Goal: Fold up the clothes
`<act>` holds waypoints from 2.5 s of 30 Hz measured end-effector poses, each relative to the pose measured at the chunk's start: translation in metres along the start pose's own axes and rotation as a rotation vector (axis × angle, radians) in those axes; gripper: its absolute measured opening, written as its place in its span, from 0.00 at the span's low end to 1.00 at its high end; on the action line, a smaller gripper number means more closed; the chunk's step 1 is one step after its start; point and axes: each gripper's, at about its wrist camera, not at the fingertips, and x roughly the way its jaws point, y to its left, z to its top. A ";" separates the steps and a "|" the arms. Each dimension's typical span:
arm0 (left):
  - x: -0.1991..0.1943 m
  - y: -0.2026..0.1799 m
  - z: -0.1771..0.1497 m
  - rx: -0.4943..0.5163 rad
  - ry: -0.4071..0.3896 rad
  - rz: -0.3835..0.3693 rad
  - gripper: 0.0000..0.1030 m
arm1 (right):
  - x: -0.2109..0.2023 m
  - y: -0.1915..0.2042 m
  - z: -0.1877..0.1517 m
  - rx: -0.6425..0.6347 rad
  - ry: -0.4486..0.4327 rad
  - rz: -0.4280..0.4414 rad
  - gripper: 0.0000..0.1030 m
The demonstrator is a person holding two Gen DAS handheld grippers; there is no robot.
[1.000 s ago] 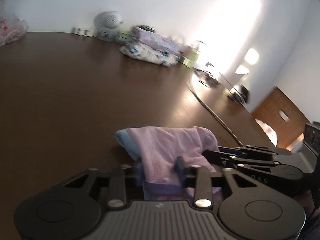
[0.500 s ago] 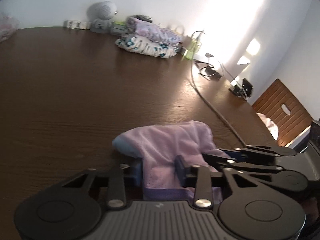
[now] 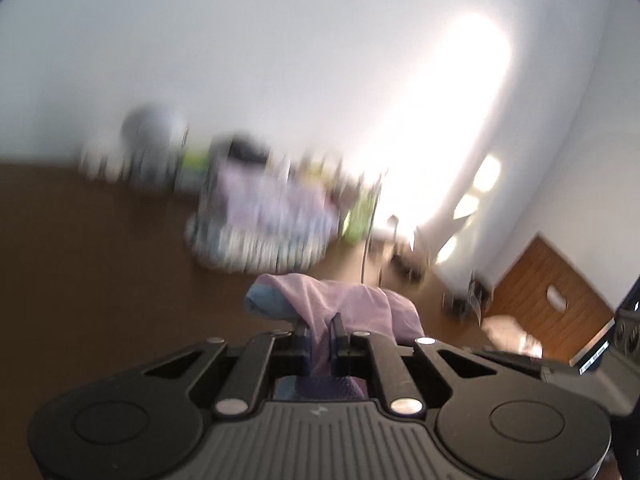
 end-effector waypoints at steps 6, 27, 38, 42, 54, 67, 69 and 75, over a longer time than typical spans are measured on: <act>0.048 0.004 0.085 -0.007 -0.076 0.002 0.07 | 0.045 -0.019 0.084 0.003 -0.097 -0.015 0.09; 0.188 0.107 0.121 -0.202 0.001 0.099 0.56 | 0.207 -0.088 0.128 -0.008 0.042 -0.122 0.48; 0.171 0.075 0.113 -0.067 -0.037 0.186 0.19 | 0.198 -0.089 0.128 -0.005 -0.022 -0.024 0.20; 0.185 0.070 0.103 -0.007 -0.006 0.240 0.21 | 0.213 -0.097 0.116 0.010 0.014 -0.099 0.20; 0.080 0.021 0.127 0.105 -0.159 0.354 0.28 | 0.109 -0.064 0.153 -0.003 -0.245 -0.118 0.34; -0.013 0.010 -0.041 0.037 0.045 0.512 0.72 | 0.024 -0.018 0.034 -0.011 0.092 -0.137 0.67; -0.019 0.009 -0.072 0.021 0.088 0.529 0.72 | 0.021 -0.016 0.000 -0.009 0.159 -0.131 0.67; -0.043 -0.011 -0.134 0.022 0.114 0.527 0.72 | -0.017 -0.001 -0.090 0.007 0.256 -0.178 0.75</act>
